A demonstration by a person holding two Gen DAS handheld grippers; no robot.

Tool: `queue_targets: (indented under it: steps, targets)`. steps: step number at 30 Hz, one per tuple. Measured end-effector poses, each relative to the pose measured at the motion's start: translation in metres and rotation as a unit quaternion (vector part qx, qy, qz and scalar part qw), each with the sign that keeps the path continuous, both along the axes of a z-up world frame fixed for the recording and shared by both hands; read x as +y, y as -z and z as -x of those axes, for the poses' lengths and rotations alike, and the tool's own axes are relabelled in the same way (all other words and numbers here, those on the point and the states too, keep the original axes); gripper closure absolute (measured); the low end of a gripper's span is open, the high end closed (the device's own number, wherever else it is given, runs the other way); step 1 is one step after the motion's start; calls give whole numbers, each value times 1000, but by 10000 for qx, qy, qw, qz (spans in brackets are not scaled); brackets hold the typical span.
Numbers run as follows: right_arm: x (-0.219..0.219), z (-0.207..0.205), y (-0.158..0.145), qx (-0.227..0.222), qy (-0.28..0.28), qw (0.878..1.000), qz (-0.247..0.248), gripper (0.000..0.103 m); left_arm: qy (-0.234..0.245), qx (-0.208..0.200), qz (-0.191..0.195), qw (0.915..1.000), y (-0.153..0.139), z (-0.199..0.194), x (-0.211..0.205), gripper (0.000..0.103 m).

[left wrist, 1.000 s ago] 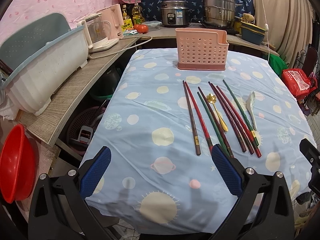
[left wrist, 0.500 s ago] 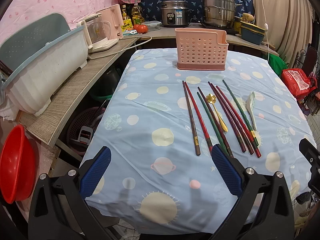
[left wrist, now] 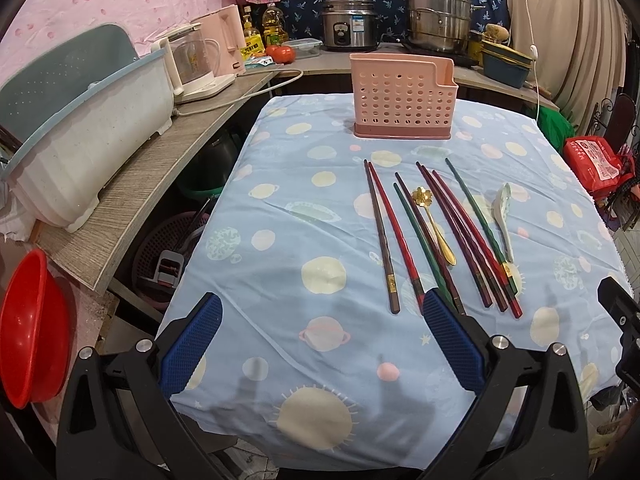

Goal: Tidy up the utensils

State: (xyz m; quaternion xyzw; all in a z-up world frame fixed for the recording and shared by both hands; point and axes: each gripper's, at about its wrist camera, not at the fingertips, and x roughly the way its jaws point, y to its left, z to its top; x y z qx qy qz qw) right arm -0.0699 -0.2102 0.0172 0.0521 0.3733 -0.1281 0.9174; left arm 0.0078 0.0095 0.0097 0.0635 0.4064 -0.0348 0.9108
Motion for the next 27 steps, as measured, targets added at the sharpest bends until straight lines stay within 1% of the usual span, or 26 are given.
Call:
queue_targets:
  steps: [5, 8, 17, 23, 24, 27]
  targets:
    - [5, -5, 4, 60, -5, 10000, -23, 6, 21, 59, -7, 10000, 3, -9, -2, 7]
    - [4, -9, 8, 113, 3, 9999, -49, 6, 12, 130, -32, 9999, 9, -15, -2, 7]
    - [-10, -25, 25, 299, 79, 9994, -151, 6, -79, 536, 6, 9985, 43, -36, 4, 7]
    - [-12, -35, 33, 404, 69, 9990, -186, 6, 110, 774, 190, 9968, 64, -49, -7, 7]
    - [-12, -37, 35, 420, 63, 9989, -190, 6, 140, 803, 197, 9965, 67, -51, -9, 8]
    - [-13, -41, 37, 454, 61, 9988, -197, 6, 245, 894, 172, 9955, 79, -58, -17, 15]
